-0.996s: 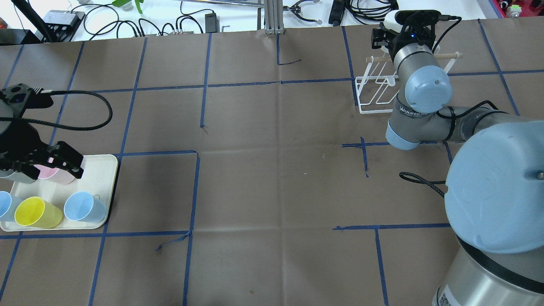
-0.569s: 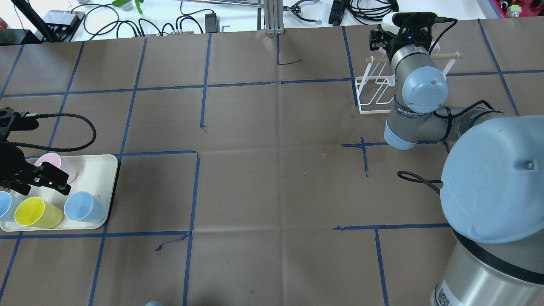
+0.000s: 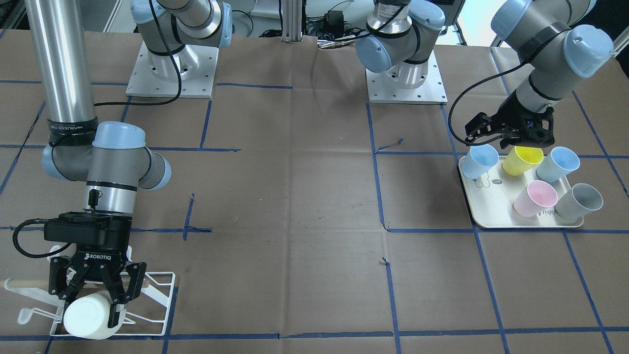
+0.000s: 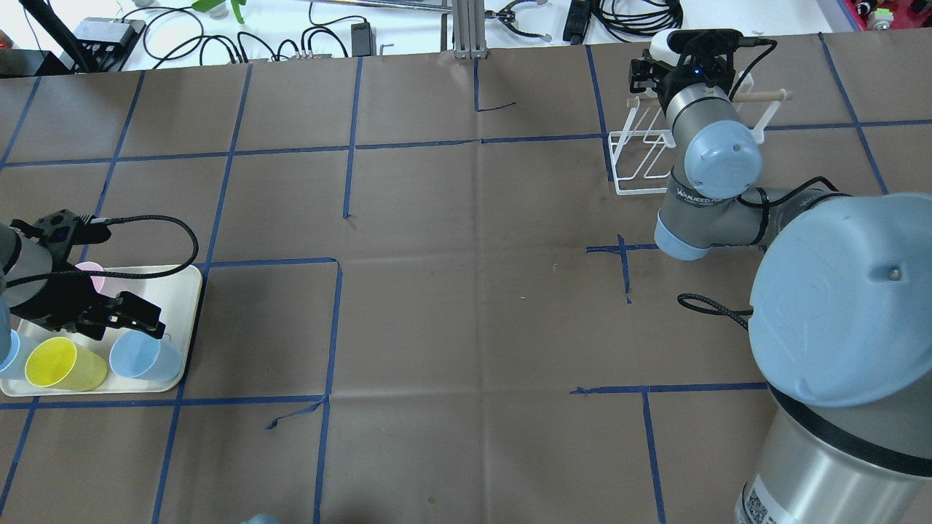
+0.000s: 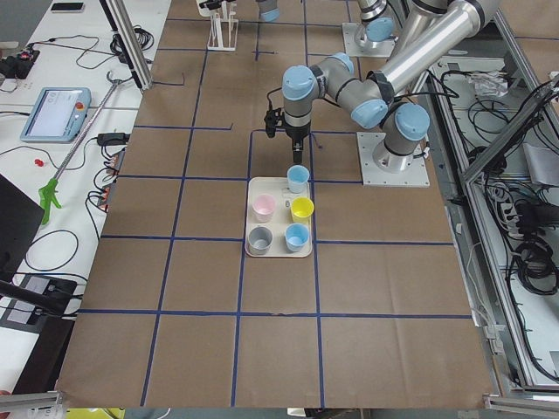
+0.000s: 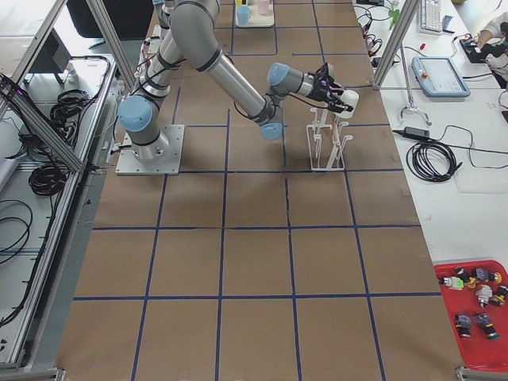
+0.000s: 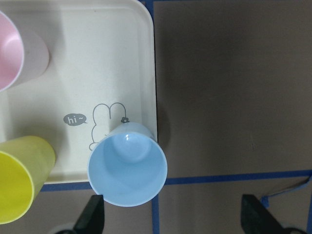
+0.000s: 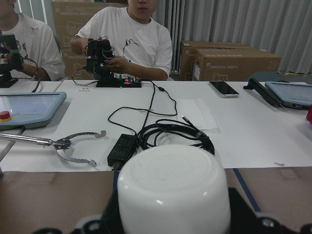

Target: Transfer IKEA cup to right arm and place on rack

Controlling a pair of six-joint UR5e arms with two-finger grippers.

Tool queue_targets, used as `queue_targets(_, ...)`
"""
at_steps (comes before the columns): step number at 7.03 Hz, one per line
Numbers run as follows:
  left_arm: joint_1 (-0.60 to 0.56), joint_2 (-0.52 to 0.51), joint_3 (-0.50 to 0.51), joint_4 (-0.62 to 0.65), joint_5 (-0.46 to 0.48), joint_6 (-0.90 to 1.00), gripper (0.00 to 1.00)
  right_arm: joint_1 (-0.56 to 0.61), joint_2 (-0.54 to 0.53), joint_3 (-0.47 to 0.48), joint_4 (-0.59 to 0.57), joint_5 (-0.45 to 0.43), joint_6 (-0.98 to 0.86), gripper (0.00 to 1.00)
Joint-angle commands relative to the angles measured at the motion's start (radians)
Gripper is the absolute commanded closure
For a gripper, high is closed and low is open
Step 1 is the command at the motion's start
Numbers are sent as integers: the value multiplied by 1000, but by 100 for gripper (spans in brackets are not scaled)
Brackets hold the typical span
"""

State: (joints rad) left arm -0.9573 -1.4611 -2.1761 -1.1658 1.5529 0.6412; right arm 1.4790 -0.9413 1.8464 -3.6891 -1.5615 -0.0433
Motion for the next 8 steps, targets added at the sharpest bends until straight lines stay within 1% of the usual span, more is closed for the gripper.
queue_targets(1,0,-44,-53,87,0,-3,2,-2,7,-3,0,-2,-1,1)
queue_targets(2,0,-79,-79,148,1,-5,2,-2,7,-3,1,-5,-1,1)
queue_targets(3,0,-105,-82,176,4,-8,2,-2,6,-1,1,-8,-1,1)
queue_targets(5,-1,-104,-82,176,10,-9,2,0,-30,-27,12,-5,0,1)
queue_targets(6,-3,-104,-80,175,13,-8,12,6,-80,-29,15,-5,0,0)
queue_targets(7,-3,-105,-80,172,15,-12,41,9,-147,-27,32,-5,-4,0)
queue_targets(8,-3,-117,-80,164,21,-41,77,20,-213,-24,128,-14,-4,0)
